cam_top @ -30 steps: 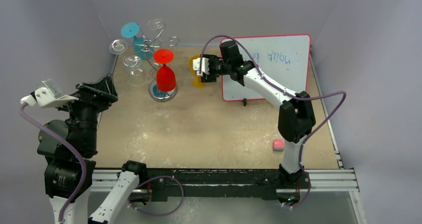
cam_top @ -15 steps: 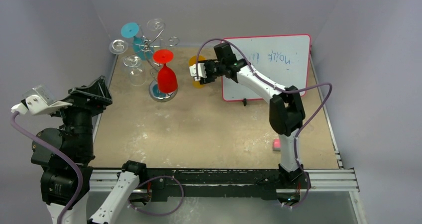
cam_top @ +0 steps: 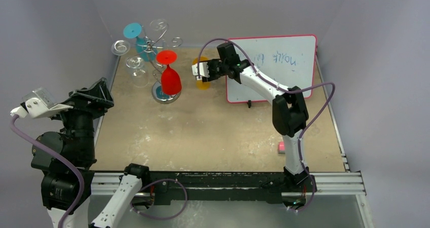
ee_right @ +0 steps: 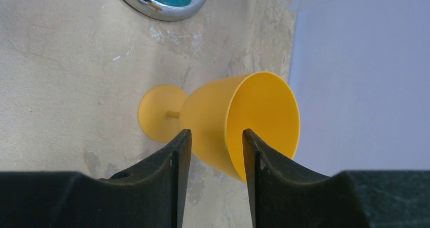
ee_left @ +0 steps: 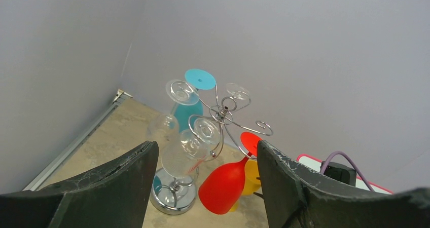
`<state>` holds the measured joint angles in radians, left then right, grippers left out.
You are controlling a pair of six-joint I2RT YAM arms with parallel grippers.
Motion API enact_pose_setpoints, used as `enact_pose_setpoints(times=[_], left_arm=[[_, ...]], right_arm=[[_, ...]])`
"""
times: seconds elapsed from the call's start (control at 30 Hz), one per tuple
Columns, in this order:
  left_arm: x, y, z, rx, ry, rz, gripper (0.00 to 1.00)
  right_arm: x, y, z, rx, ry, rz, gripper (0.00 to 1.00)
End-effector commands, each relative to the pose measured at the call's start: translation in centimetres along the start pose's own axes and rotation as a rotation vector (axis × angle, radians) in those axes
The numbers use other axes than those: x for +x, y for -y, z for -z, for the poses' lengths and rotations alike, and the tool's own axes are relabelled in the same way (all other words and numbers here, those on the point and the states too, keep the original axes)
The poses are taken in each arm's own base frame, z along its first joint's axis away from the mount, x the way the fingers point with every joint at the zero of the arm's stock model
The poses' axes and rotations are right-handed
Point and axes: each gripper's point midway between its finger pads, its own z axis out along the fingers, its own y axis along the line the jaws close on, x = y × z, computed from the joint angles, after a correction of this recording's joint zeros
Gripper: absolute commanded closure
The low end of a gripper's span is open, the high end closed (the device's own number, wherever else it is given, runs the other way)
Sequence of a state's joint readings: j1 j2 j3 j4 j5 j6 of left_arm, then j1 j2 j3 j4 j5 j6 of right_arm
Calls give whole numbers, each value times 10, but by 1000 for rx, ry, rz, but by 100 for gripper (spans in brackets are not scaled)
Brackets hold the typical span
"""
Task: Place the wine glass upside down on the wine glass rack
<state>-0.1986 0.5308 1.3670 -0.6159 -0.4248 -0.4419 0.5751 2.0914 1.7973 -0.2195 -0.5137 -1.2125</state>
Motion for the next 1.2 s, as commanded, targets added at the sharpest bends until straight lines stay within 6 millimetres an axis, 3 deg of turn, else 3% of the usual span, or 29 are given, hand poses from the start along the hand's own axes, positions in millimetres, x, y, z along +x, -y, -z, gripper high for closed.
enact_pose_setpoints(times=[0.0, 0.5, 0.87, 0.97, 1.17], left_arm=[[-11, 0, 1, 2, 43, -9, 30], [-7, 7, -3, 29, 29, 0, 31], [4, 17, -10, 77, -3, 2, 31], [7, 21, -10, 98, -12, -2, 31], [12, 32, -13, 163, -23, -28, 31]], right_arm=[[-13, 24, 8, 58, 31, 26, 58], [-29, 18, 26, 31, 56, 36, 100], [-35, -3, 50, -15, 32, 20, 100], [-42, -2, 64, 18, 36, 5, 100], [-59, -19, 83, 10, 71, -58, 100]])
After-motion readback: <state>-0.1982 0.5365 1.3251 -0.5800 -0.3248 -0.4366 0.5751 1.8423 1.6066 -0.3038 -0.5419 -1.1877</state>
